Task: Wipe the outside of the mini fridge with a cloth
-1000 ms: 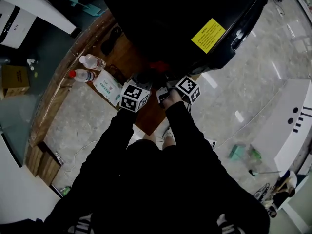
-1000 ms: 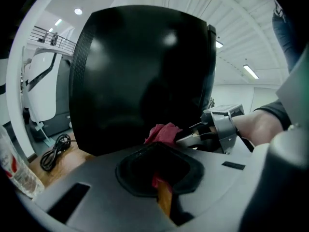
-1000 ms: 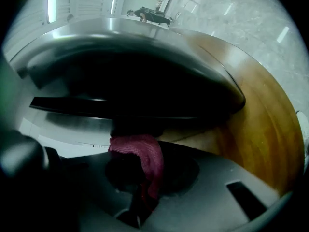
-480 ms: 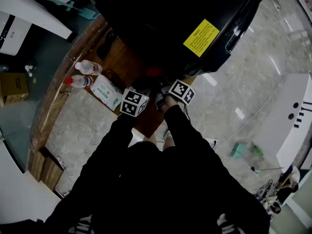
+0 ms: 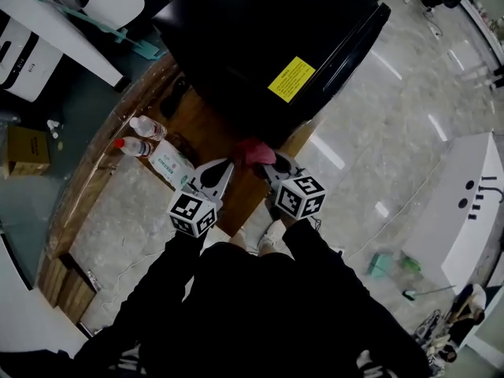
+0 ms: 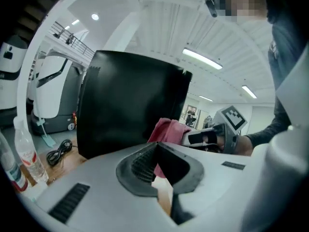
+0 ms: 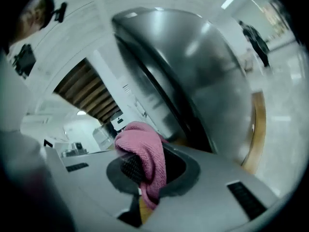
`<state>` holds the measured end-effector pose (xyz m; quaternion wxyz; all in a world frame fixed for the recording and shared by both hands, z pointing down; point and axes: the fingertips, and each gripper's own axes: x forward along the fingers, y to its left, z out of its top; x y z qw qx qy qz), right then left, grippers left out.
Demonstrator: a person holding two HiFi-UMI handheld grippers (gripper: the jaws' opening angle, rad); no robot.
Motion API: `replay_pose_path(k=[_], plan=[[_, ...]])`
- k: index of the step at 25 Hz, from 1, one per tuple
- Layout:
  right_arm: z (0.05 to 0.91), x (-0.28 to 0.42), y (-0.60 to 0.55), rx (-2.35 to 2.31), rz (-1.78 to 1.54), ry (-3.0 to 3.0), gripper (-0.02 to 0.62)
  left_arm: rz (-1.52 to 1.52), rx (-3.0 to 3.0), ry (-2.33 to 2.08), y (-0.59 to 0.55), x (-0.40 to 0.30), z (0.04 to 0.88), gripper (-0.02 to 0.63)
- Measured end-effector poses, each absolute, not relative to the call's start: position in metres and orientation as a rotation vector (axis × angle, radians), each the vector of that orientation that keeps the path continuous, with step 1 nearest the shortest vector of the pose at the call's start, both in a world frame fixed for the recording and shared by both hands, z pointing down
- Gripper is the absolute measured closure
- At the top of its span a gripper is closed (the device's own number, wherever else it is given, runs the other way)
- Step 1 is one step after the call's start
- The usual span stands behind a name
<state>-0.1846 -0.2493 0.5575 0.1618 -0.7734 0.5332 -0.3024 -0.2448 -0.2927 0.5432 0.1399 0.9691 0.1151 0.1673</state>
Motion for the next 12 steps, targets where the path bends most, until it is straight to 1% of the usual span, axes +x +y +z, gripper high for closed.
replay_pose_path(k=[3, 6, 9, 12], plan=[[0.493, -0.191, -0.226, -2.345, -0.657, 1.714, 0.558, 0.424, 2.870, 0.387, -0.275, -0.252, 0.498, 0.600], [0.446, -0.197, -0.206, -2.422, -0.482, 1.849, 0.558, 0.318, 2.917, 0.425, -0.260, -0.252, 0.452, 0.600], [0.416, -0.214, -0.184, -2.434, -0.401, 1.900, 0.558, 0.241, 2.942, 0.486, -0.237, -0.260, 0.416, 0.600], [0.398, -0.228, -0.162, -2.438, -0.347, 1.885, 0.558, 0.211, 2.962, 0.526, -0.214, -0.268, 0.398, 0.600]])
